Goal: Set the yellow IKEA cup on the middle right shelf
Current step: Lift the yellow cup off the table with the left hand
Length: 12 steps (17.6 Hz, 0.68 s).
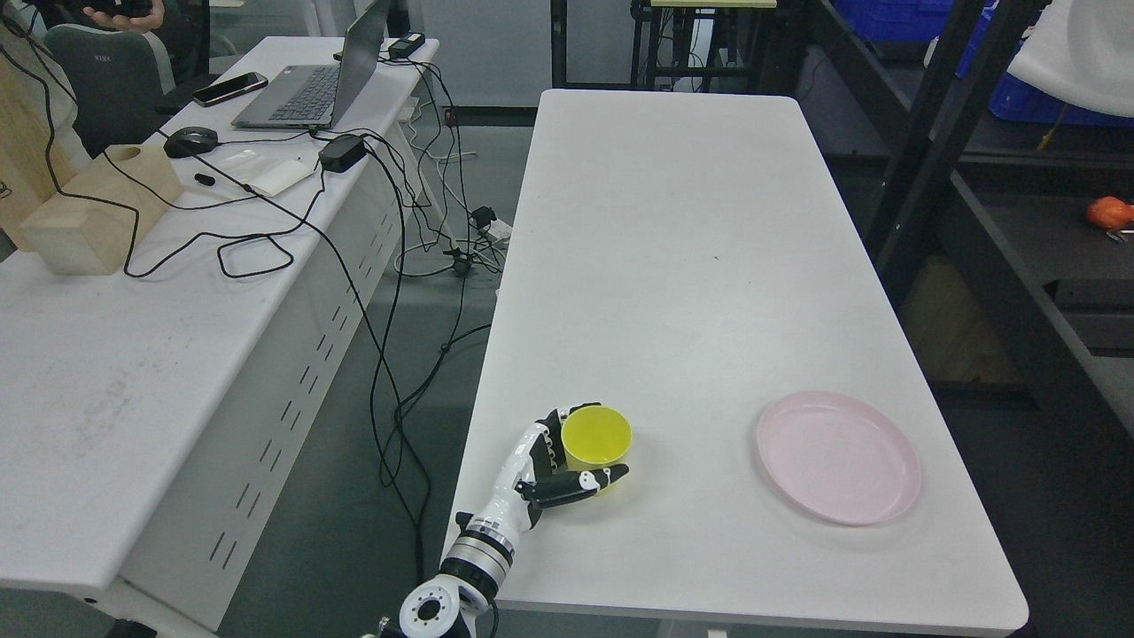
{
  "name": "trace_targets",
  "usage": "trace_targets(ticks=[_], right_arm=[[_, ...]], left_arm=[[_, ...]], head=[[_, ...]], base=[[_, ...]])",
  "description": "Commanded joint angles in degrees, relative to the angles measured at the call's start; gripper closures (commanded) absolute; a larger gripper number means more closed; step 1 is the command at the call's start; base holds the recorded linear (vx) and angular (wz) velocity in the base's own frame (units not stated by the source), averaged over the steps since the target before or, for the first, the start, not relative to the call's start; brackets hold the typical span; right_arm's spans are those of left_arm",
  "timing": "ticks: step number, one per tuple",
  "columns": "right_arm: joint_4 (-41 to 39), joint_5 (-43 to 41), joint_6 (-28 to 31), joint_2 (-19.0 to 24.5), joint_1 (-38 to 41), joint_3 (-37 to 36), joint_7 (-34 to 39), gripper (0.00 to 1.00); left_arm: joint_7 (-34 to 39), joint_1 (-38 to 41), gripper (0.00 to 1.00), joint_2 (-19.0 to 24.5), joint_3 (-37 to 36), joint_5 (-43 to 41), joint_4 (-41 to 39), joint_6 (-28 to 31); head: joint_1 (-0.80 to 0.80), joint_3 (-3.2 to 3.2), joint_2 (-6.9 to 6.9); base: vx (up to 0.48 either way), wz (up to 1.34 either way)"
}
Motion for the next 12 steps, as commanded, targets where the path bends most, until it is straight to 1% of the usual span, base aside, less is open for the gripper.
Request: trace_targets(ticks=[1, 3, 8, 12], right_arm=[[0.0, 0.0, 0.2, -1.0, 0.3, 0.0, -0.2, 0.01], [0.0, 0.0, 0.2, -1.0, 0.3, 0.0, -0.3, 0.01], [0.0, 0.0, 0.2, -1.0, 0.3, 0.0, -0.2, 0.01], [0.0, 0.0, 0.2, -1.0, 0.3, 0.0, -0.3, 0.01]], left_arm=[[0.0, -0.1, 0.82, 1.0, 3.6, 0.4, 0.9, -2.6], [0.0, 0.0, 0.99, 1.0, 4.3, 2.1, 0.4, -6.8], [0.0, 0.2, 1.0, 1.0, 4.3, 3.1, -3.3, -7.1], [0.0, 0.2, 1.0, 1.0, 4.0, 3.1, -3.8, -7.1]], head=[[0.0, 0.0, 0.0], [0.0, 0.0, 0.0], [0.0, 0.0, 0.0], [0.0, 0.0, 0.0]], base=[[0.0, 0.0], [0.0, 0.0], [0.0, 0.0], [0.0, 0.0]])
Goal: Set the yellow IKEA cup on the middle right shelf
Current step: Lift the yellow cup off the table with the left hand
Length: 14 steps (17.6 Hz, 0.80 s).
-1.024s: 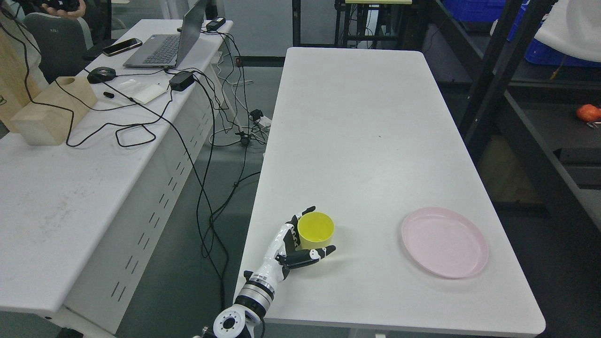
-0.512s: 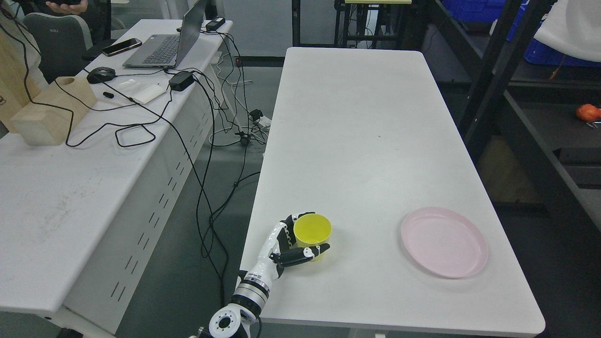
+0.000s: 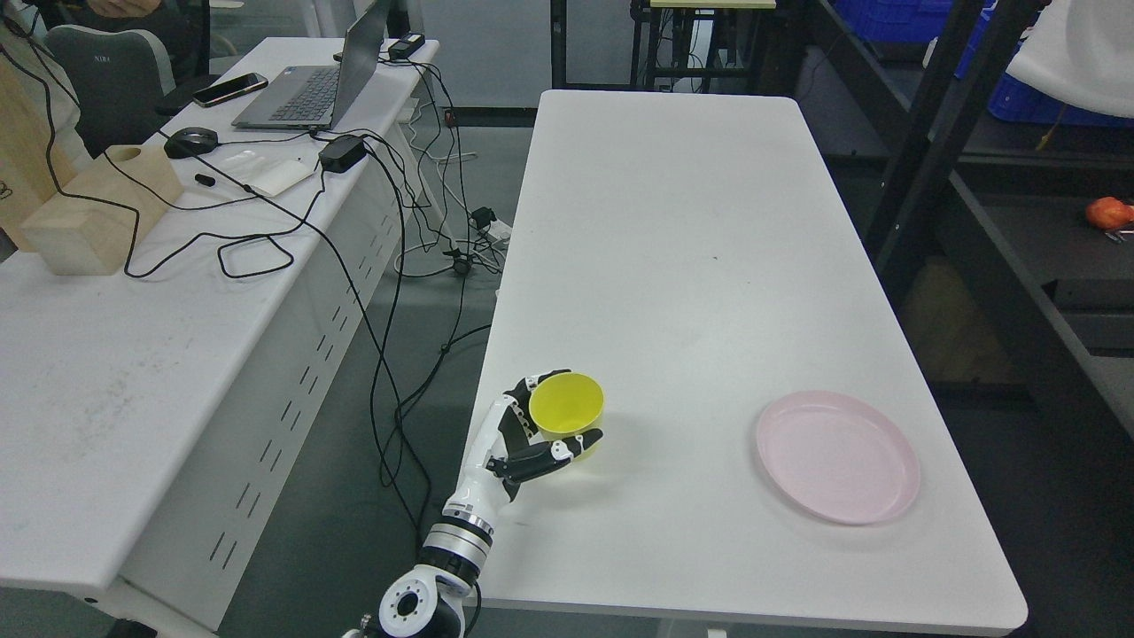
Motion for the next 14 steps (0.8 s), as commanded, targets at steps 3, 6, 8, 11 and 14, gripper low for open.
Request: trace_targets(ticks=[3, 6, 8, 11, 14], right_arm=[[0.0, 0.0, 0.0, -1.0, 0.4, 0.0, 0.1, 0.01], [0.0, 0.0, 0.0, -1.0, 0.4, 0.0, 0.0, 0.01], [0.0, 0.0, 0.0, -1.0, 0.4, 0.0, 0.0, 0.01], [0.0, 0.0, 0.0, -1.0, 0.3, 0.0, 0.0, 0.01], [0.0, 0.0, 0.0, -1.0, 0.3, 0.0, 0.0, 0.01]], left_arm=[[0.0, 0.1, 0.99, 1.0, 1.2, 0.5, -2.4, -0.4], [0.0, 0.6, 0.99, 1.0, 1.6, 0.6, -2.4, -0.4], [0.0, 0.6, 0.99, 1.0, 1.8, 0.6, -2.4, -0.4], [0.0, 0.5, 0.99, 1.0, 1.9, 0.6, -2.2, -0.4], [0.0, 0.4, 0.99, 1.0, 1.8, 0.6, -1.9, -0.4]], head=[[0.0, 0.0, 0.0], [0.0, 0.0, 0.0], [0.0, 0.0, 0.0], [0.0, 0.0, 0.0], [0.0, 0.0, 0.0]], base=[[0.0, 0.0], [0.0, 0.0], [-0.008, -0.01], [-0.04, -0.07], [-0.091, -0.21]])
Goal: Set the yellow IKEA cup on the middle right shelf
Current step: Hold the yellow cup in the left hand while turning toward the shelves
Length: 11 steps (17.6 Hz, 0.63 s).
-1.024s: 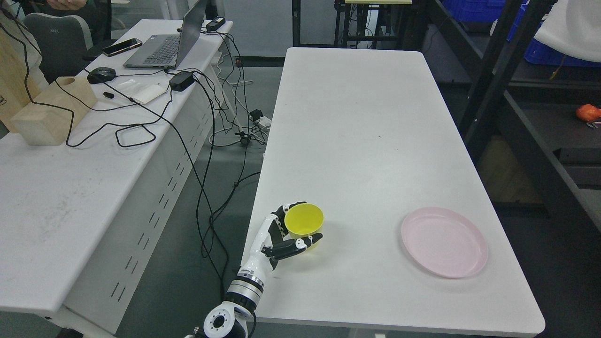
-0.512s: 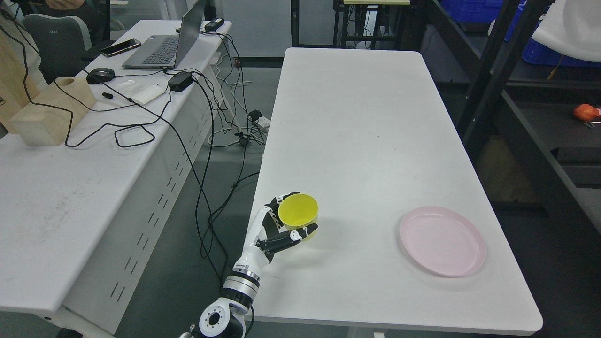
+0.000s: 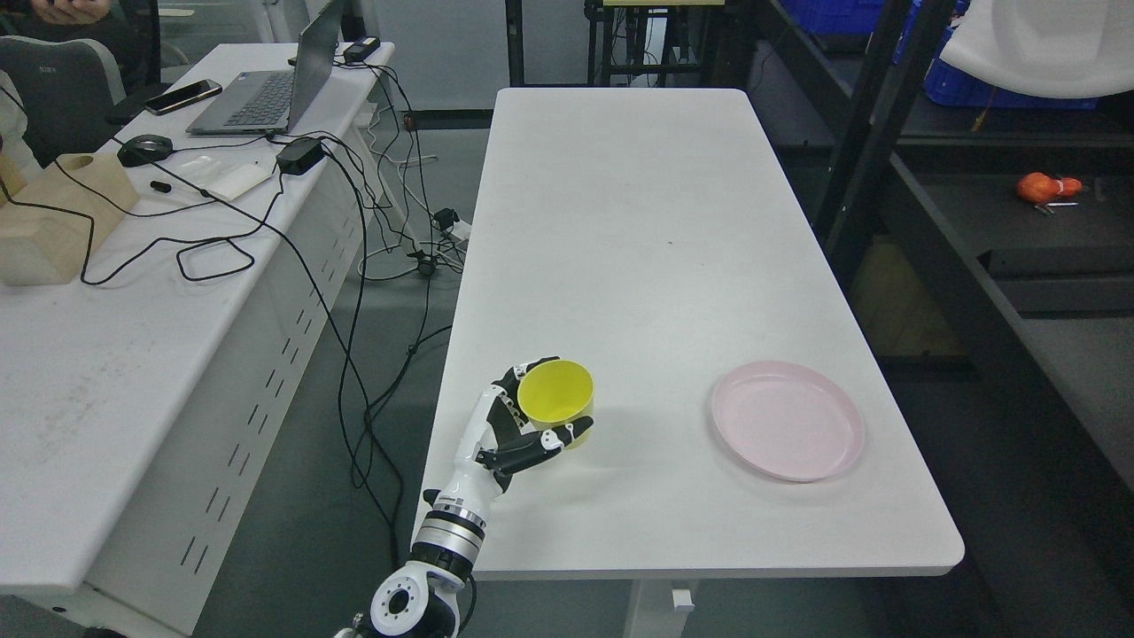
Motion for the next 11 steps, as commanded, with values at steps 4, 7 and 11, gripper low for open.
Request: trace_targets(ticks=[4, 7, 11], right_arm=[[0.0, 0.0, 0.0, -1.0, 0.4, 0.0, 0.1, 0.01], [0.0, 0.0, 0.0, -1.0, 0.4, 0.0, 0.0, 0.01], [0.0, 0.0, 0.0, -1.0, 0.3, 0.0, 0.0, 0.01]], left_arm=[[0.0, -0.1, 0.99, 1.0, 0.5, 0.0, -0.2, 0.1], [0.0, 0.0, 0.99, 1.0, 0.8, 0.0, -0.3, 0.1], [0.0, -0.1, 0.99, 1.0, 1.4, 0.0, -0.5, 0.1]], head=[[0.0, 0.0, 0.0], [0.0, 0.0, 0.0], [0.0, 0.0, 0.0]], base=[[-0.154, -0.21], [-0.203, -0.06], [-0.231, -0.04]])
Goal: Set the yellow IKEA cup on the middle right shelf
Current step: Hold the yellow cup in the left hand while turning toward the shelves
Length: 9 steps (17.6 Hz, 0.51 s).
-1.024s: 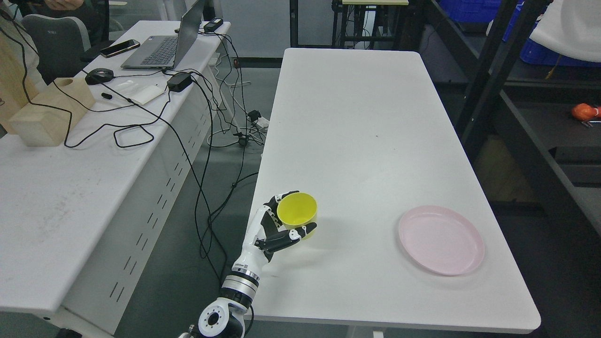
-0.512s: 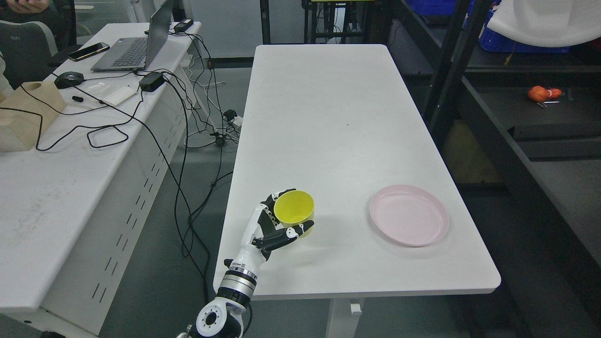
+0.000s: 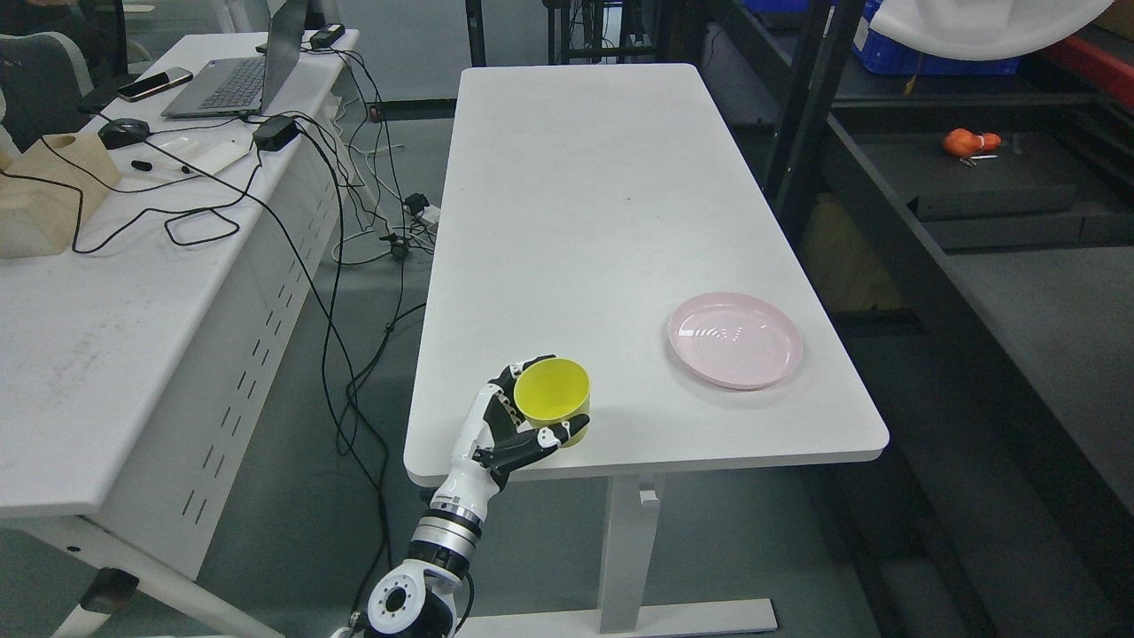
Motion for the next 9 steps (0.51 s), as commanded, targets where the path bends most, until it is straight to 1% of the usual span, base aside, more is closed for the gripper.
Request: trace_targets(ticks=[1, 5, 9], right_arm=[[0.0, 0.0, 0.0, -1.0, 0.4, 0.0, 0.3, 0.01], [0.0, 0.0, 0.0, -1.0, 0.4, 0.0, 0.3, 0.01], [0.0, 0.0, 0.0, -1.0, 0.4, 0.0, 0.3, 0.01]], left_arm=[[0.0, -0.1, 0.99, 1.0, 0.7, 0.0, -0.4, 0.1], [0.0, -0.3, 0.99, 1.0, 0.5, 0.0, -0.4, 0.1], [0.0, -0.6, 0.99, 1.0, -0.2, 0.0, -0.5, -0.1]], head=[[0.0, 0.0, 0.0], [0.0, 0.0, 0.0], [0.0, 0.0, 0.0]], base=[[-0.212, -0.09], [-0.241, -0.28], [-0.252, -0.49]])
